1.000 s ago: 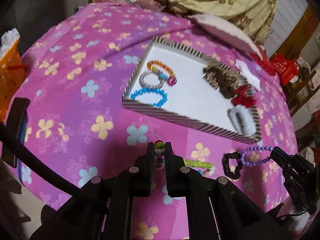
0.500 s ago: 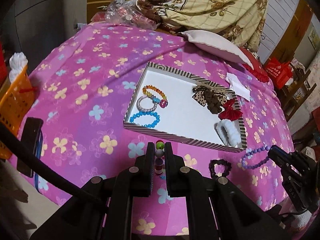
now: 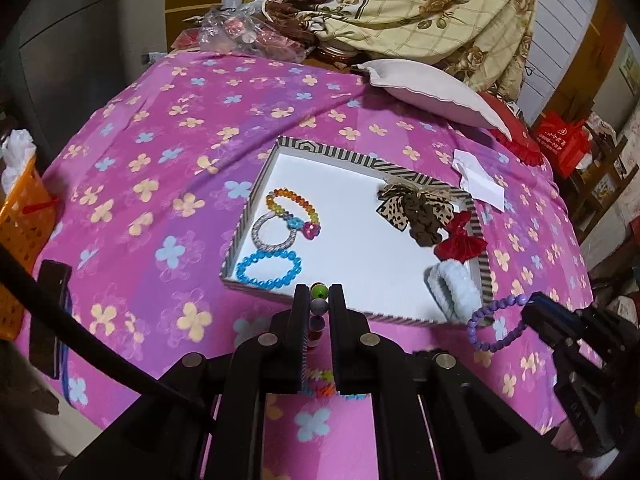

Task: Organize jewelry
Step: 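Carry both bracelets into the tray and open both tools to release them, then withdraw both tools toward the black scrunchie and the pixel-bead bracelet, then grasp the colourful pixel-bead bracelet with the left tool while the right tool grasps the black scrunchie, then lower the pixel-bead bracelet into the tray with the left tool while the right tool drops the scrunchie there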

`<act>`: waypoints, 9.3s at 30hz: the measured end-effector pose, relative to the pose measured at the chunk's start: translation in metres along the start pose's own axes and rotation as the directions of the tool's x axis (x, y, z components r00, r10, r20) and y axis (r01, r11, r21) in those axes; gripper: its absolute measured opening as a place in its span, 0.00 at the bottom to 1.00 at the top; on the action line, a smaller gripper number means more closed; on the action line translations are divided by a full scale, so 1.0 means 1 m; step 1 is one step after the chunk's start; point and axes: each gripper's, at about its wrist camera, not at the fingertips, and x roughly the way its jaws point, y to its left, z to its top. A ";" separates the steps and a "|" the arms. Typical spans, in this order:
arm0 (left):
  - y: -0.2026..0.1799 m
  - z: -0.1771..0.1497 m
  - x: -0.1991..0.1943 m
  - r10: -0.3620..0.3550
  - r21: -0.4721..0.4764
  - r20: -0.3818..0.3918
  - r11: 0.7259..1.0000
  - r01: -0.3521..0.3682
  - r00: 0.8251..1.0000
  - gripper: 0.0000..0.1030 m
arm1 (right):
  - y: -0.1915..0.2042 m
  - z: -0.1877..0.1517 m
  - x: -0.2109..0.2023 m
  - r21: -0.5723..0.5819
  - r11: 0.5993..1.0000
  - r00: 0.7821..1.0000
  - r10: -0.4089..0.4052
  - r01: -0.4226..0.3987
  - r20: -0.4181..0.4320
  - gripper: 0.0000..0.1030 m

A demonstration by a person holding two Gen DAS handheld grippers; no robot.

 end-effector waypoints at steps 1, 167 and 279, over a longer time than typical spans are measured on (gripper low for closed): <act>-0.002 0.003 0.004 0.004 0.000 -0.001 1.000 -0.004 1.000 0.21 | 0.000 0.002 0.004 0.004 1.000 1.000 0.003 -0.003 -0.004 0.09; 0.018 -0.072 0.050 -0.027 -0.055 -0.131 0.998 0.020 0.991 0.24 | -0.014 -0.095 0.056 0.157 0.988 0.991 0.019 0.003 -0.135 0.10; -0.026 0.057 0.117 0.179 0.128 0.007 0.976 -0.178 0.984 0.40 | -0.052 -0.033 0.103 0.416 0.905 0.991 0.121 -0.085 -0.062 0.50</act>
